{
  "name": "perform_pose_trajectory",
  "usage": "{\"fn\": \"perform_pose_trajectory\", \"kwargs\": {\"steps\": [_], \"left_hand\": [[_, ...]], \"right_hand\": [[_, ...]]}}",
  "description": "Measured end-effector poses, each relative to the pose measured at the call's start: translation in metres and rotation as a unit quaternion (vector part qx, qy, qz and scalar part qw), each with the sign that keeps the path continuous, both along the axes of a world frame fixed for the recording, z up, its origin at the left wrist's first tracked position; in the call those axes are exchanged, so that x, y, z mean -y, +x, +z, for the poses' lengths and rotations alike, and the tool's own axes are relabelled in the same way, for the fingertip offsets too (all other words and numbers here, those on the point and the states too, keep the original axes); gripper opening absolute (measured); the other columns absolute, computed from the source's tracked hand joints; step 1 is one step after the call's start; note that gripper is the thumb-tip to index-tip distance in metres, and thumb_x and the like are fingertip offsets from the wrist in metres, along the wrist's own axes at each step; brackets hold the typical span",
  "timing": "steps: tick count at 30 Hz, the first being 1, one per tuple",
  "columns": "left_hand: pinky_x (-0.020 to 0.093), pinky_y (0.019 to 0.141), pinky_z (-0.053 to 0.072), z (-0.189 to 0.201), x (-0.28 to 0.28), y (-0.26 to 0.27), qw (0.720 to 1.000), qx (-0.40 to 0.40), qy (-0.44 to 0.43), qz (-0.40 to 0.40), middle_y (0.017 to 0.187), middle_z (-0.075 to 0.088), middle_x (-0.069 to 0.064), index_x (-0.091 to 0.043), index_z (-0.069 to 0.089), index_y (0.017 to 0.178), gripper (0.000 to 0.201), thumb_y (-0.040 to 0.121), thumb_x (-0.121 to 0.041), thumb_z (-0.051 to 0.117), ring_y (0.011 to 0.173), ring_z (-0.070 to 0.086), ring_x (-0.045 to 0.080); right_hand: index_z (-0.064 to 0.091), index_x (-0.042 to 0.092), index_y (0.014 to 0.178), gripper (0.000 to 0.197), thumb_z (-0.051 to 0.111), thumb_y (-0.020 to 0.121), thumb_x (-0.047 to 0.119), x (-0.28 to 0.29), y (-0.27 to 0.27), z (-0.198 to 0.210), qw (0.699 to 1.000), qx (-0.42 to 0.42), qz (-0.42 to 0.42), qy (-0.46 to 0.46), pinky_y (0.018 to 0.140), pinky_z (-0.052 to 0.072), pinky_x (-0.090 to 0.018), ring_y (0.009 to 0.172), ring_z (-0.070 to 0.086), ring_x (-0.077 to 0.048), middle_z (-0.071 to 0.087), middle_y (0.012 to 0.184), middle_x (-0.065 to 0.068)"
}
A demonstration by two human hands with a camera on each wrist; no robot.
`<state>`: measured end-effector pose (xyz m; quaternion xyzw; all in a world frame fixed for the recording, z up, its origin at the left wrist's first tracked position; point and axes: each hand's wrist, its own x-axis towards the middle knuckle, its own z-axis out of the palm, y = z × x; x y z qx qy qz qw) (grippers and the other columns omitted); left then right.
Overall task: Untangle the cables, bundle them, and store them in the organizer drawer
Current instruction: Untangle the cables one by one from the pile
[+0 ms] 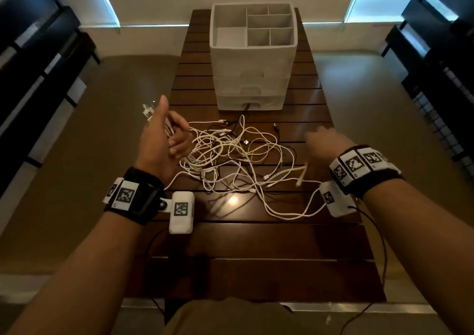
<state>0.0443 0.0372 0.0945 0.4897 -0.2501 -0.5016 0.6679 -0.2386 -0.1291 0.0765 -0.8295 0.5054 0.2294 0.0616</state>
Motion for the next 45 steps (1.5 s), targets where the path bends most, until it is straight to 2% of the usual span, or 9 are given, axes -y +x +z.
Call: {"fn": "perform_pose_trajectory", "kwargs": {"steps": [6, 10, 12, 15, 19, 27, 35, 39, 45], "left_hand": [[0.026, 0.041, 0.012, 0.012, 0.009, -0.026, 0.997, -0.044, -0.033, -0.044, 0.048, 0.021, -0.006, -0.017, 0.039, 0.064, 0.059, 0.11, -0.054, 0.038, 0.039, 0.017, 0.009], [0.023, 0.039, 0.017, 0.021, 0.008, -0.035, 0.996, -0.066, -0.044, -0.026, 0.048, 0.016, -0.006, -0.023, 0.028, 0.059, 0.056, 0.107, -0.038, 0.053, 0.039, 0.015, 0.009], [0.023, 0.04, 0.015, 0.024, 0.007, -0.027, 0.997, -0.071, -0.041, -0.011, 0.046, 0.018, -0.008, -0.024, 0.027, 0.057, 0.057, 0.106, -0.033, 0.056, 0.038, 0.014, 0.008], [0.023, 0.037, 0.016, 0.027, 0.004, -0.013, 0.996, -0.082, -0.035, 0.008, 0.045, 0.018, -0.009, -0.025, 0.028, 0.053, 0.061, 0.106, -0.038, 0.056, 0.037, 0.014, 0.008], [0.024, 0.037, 0.015, 0.032, 0.0, 0.003, 0.996, -0.077, -0.025, 0.045, 0.045, 0.017, -0.009, -0.024, 0.028, 0.052, 0.062, 0.104, -0.044, 0.056, 0.038, 0.013, 0.009], [0.025, 0.041, 0.011, 0.029, -0.003, 0.027, 0.999, 0.008, -0.004, 0.052, 0.048, 0.016, -0.007, -0.025, 0.027, 0.059, 0.057, 0.104, -0.045, 0.056, 0.042, 0.01, 0.011], [0.023, 0.037, 0.017, 0.029, -0.006, 0.051, 0.996, 0.001, -0.012, 0.089, 0.05, 0.013, -0.006, -0.026, 0.022, 0.062, 0.058, 0.102, -0.048, 0.057, 0.04, 0.01, 0.011], [0.024, 0.038, 0.015, 0.027, -0.006, 0.056, 0.994, 0.002, -0.017, 0.104, 0.05, 0.013, -0.006, -0.026, 0.022, 0.062, 0.058, 0.102, -0.05, 0.057, 0.042, 0.01, 0.011], [0.024, 0.038, 0.014, 0.032, -0.007, 0.059, 0.993, 0.008, -0.015, 0.116, 0.05, 0.013, -0.006, -0.025, 0.02, 0.062, 0.059, 0.103, -0.051, 0.055, 0.042, 0.009, 0.011]], "right_hand": [[0.032, 0.026, 0.161, 0.094, 0.083, 0.083, 0.041, -0.066, 0.084, 0.028, 0.909, 0.351, 0.189, 0.123, 0.116, 0.036, -0.033, 0.144, 0.037, -0.018, 0.038, 0.16, -0.004], [0.071, 0.016, 0.1, 0.014, 0.073, 0.095, 0.029, -0.089, 0.109, -0.002, 0.866, 0.443, 0.18, 0.149, 0.077, 0.045, -0.03, 0.086, 0.062, -0.014, 0.072, 0.095, -0.002], [0.064, 0.022, 0.075, 0.029, 0.063, 0.103, 0.032, -0.086, 0.105, -0.011, 0.867, 0.45, 0.14, 0.161, 0.065, 0.049, -0.036, 0.064, 0.062, -0.016, 0.069, 0.071, 0.0], [0.068, 0.019, 0.08, 0.034, 0.061, 0.102, 0.043, -0.078, 0.095, -0.013, 0.885, 0.428, 0.131, 0.127, 0.068, 0.056, -0.041, 0.064, 0.063, -0.016, 0.069, 0.072, -0.002], [0.073, 0.026, 0.082, 0.033, 0.065, 0.096, 0.056, -0.062, 0.079, -0.004, 0.903, 0.396, 0.143, 0.091, 0.054, 0.04, -0.024, 0.057, 0.058, -0.007, 0.062, 0.066, 0.006], [0.073, 0.034, 0.083, 0.027, 0.066, 0.095, 0.056, -0.048, 0.056, -0.001, 0.939, 0.311, 0.136, 0.052, 0.06, 0.041, -0.027, 0.064, 0.056, -0.007, 0.064, 0.069, 0.008], [0.072, 0.018, 0.091, 0.039, 0.055, 0.104, 0.051, -0.038, 0.046, 0.015, 0.961, 0.214, 0.146, 0.093, 0.064, 0.05, -0.033, 0.066, 0.057, -0.015, 0.066, 0.077, -0.002], [0.064, 0.026, 0.087, 0.018, 0.054, 0.102, 0.029, -0.033, 0.047, 0.018, 0.907, 0.398, 0.111, -0.078, 0.068, 0.054, -0.042, 0.067, 0.057, -0.022, 0.059, 0.071, 0.003], [0.064, 0.023, 0.085, 0.018, 0.059, 0.102, 0.022, -0.027, 0.044, 0.02, 0.9, 0.425, 0.098, 0.01, 0.064, 0.04, -0.03, 0.062, 0.051, -0.003, 0.058, 0.07, 0.009]]}}
